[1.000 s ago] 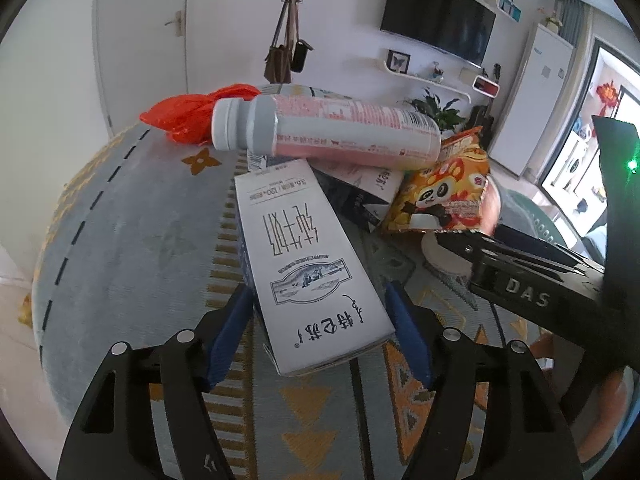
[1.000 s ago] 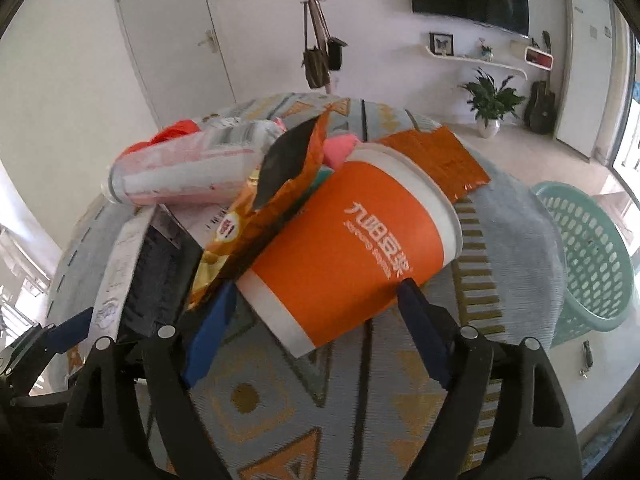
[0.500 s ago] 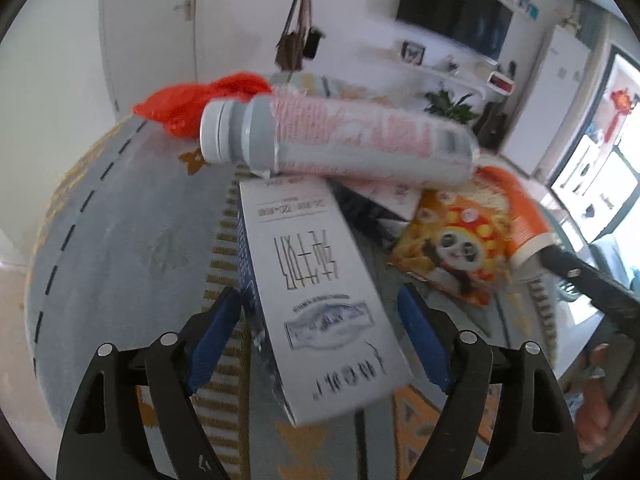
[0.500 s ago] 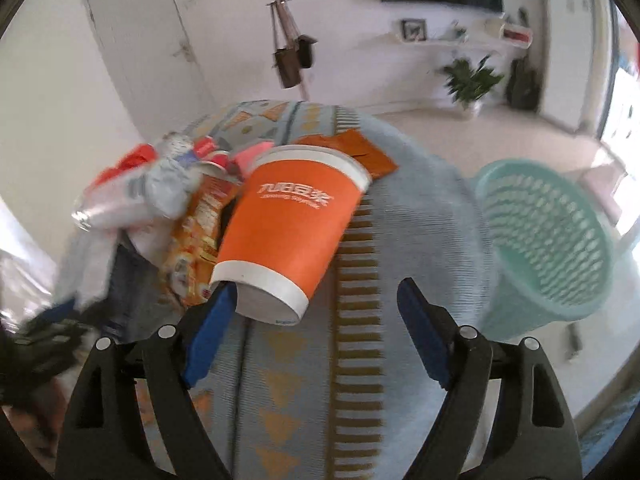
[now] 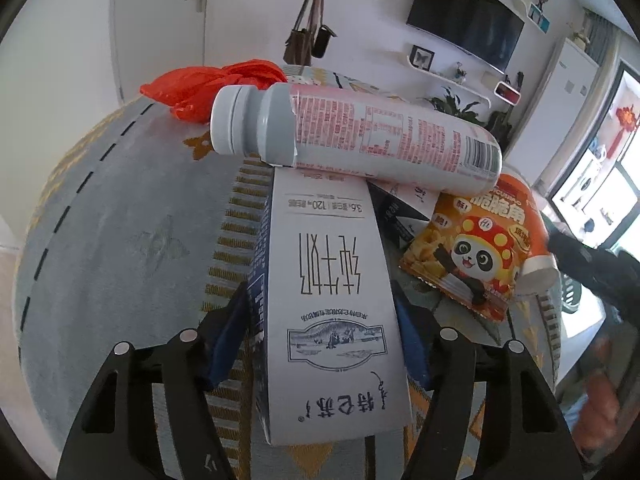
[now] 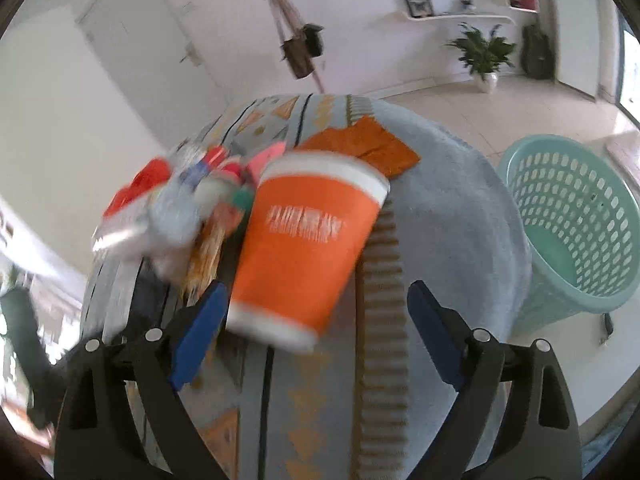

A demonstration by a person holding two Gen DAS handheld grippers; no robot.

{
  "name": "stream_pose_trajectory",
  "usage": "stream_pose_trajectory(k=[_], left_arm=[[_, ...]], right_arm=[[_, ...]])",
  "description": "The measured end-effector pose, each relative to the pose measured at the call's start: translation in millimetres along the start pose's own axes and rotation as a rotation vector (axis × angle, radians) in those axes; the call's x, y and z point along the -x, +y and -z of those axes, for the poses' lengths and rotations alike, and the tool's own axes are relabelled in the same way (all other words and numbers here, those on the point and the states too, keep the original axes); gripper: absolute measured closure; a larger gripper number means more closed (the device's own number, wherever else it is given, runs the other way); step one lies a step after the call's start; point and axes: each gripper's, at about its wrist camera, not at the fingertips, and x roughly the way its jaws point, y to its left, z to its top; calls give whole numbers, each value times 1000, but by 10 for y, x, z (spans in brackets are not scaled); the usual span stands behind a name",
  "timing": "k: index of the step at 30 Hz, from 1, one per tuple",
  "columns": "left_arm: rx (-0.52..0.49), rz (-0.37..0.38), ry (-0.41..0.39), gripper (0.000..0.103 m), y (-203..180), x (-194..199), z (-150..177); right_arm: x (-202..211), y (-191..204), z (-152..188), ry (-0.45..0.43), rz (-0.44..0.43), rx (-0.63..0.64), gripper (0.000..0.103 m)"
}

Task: Collect trash
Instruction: 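Grasp the white milk carton with the left tool while the right tool grasps the orange paper cup, then lift the milk carton with the left tool while the right tool lifts the orange cup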

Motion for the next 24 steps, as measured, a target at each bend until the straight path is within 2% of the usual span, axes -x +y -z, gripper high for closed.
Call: stream_pose_trajectory(k=[5,8,9,10,12,16,22,24], left_arm=[[-2,11,-3,39,-18,7,0],[3,25,-5,39,3,35,22],[5,32,-7,39,17,51,40],[9,41,-11,39,29,77,53],[10,44,-28,39,51,168,104],[0,84,-65,39,30,362,221],[-54,181,-149,39,-246,630,310],[-76,168,-153,39,-349,646,278]], right_arm=[[-302,103,-130,35,42,-29,17],[-477,64,-168,56,29,-81,16],[-488,52,-177,52,28,-88,21],[-462,54,-177,45,28,-86,30],[-398,60,-164,44,31,-76,33],[-171,78,-48,6,23,-50,35],[208,190,-6,-111,101,45,35],[274,193,-36,-135,124,62,35]])
